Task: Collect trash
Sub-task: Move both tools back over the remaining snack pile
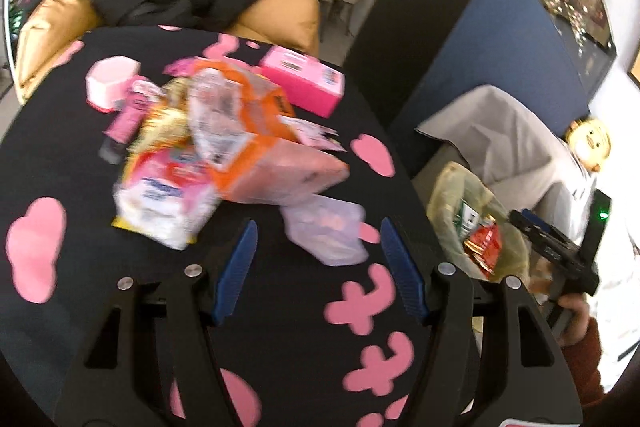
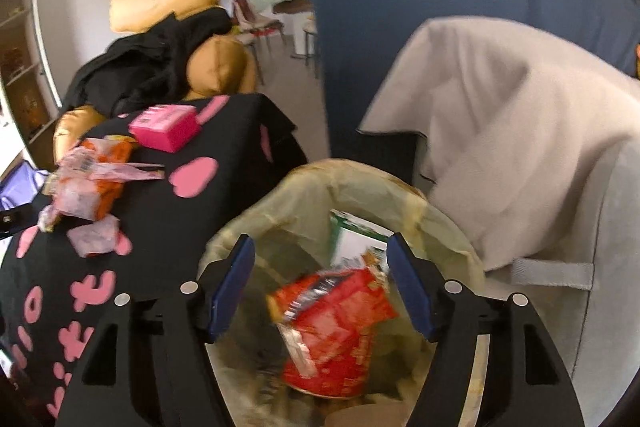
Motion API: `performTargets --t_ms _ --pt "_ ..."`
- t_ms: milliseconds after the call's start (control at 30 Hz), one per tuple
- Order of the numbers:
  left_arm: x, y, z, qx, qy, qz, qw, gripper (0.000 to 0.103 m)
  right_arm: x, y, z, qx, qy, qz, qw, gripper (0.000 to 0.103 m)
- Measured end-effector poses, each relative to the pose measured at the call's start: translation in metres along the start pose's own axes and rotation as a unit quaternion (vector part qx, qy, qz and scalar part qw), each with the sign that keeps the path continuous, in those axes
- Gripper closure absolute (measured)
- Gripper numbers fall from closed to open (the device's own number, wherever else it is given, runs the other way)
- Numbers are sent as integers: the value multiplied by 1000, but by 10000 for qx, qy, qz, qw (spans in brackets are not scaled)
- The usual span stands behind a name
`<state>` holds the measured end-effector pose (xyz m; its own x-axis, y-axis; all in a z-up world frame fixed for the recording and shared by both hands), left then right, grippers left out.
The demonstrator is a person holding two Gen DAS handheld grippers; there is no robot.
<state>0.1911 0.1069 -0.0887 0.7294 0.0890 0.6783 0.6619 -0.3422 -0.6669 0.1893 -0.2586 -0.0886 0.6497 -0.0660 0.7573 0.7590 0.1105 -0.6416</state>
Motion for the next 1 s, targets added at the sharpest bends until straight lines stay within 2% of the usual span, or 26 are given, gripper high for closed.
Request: performTargets --t_ms 167,267,400,567,767,1000 --pt "2 -19 35 479 -129 -278 9984 42 6 -6 38 533 -273 62 9982 38" --pt "1 -33 61 755 -292 -392 9960 42 6 -4 63 697 -496 123 9963 38" --pt "-4 -46 91 976 -509 -457 9929 42 1 6 101 1132 -685 356 9906 38" --pt "-17 -57 120 1056 -723 -479 9906 42 -12 19 146 1509 -1081 606 9808 38" --pt "-27 -66 144 916 -892 -597 9900 42 -27 33 186 1783 -1413 819 9703 38" --pt "-12 -59 155 784 -810 -609 9918 42 -28 50 199 1809 -1326 940 9700 38"
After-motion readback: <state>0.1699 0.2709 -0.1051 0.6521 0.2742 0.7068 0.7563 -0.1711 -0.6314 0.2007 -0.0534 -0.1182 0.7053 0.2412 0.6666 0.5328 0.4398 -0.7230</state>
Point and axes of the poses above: each gripper's, at about its wrist camera, not at the fingertips, and y roughly the way its jaws point, z to its left, x to its top, the point moved 4 cm from there along y, roughly the way its jaws point, and after that the axes turned 3 degrees about y, right-handed, at the moved point
